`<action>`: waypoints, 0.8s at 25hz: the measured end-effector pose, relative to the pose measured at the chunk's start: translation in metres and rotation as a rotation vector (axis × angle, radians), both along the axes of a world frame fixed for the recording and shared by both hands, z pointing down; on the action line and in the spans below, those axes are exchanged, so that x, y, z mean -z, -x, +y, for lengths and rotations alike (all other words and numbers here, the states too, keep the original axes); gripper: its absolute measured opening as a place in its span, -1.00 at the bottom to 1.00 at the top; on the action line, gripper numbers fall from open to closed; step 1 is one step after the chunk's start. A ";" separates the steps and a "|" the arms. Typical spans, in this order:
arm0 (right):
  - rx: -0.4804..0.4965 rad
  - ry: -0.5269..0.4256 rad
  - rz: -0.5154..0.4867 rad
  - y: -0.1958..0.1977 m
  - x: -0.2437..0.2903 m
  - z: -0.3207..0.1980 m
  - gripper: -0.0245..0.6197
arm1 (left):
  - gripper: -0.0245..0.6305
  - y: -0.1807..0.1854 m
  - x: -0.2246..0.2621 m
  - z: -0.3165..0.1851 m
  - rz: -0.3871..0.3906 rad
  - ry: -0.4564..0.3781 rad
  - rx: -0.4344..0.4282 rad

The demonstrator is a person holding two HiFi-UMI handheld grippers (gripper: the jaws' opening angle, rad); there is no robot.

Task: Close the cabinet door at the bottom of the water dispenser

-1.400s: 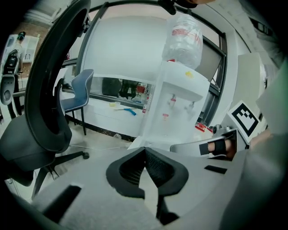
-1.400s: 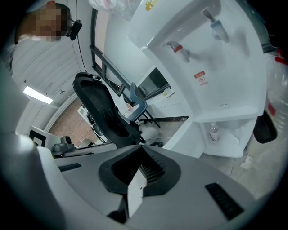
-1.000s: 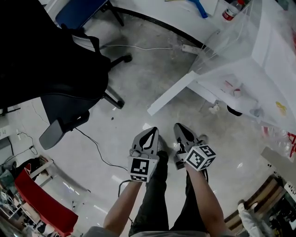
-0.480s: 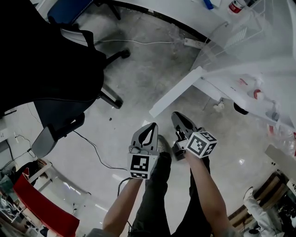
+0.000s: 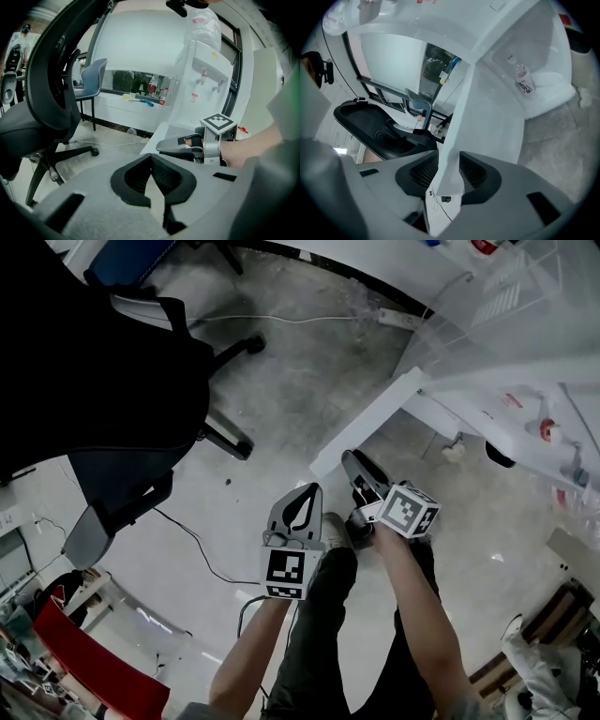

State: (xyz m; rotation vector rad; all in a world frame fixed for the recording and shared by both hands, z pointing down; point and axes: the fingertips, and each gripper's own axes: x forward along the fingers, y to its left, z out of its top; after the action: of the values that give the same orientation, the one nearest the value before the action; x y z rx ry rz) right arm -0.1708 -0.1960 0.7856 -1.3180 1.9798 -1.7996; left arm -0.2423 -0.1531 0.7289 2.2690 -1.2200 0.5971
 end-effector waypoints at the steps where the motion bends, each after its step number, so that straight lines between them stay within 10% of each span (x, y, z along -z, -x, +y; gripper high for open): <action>1: -0.005 0.006 -0.001 0.000 -0.003 -0.002 -0.54 | -0.90 0.001 0.000 0.000 -0.001 0.001 -0.001; 12: -0.057 0.048 -0.073 -0.007 -0.010 0.001 -0.66 | -0.90 0.007 -0.012 0.011 -0.005 0.022 -0.001; 20: -0.014 0.055 -0.054 -0.028 -0.007 0.024 -0.68 | -0.90 -0.022 -0.030 0.042 -0.047 0.049 -0.163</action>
State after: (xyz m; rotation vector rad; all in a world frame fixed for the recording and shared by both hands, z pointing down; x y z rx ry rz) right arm -0.1423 -0.1720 0.7929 -1.2818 1.9023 -1.8748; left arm -0.2202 -0.1109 0.7587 2.3396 -1.0365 0.7355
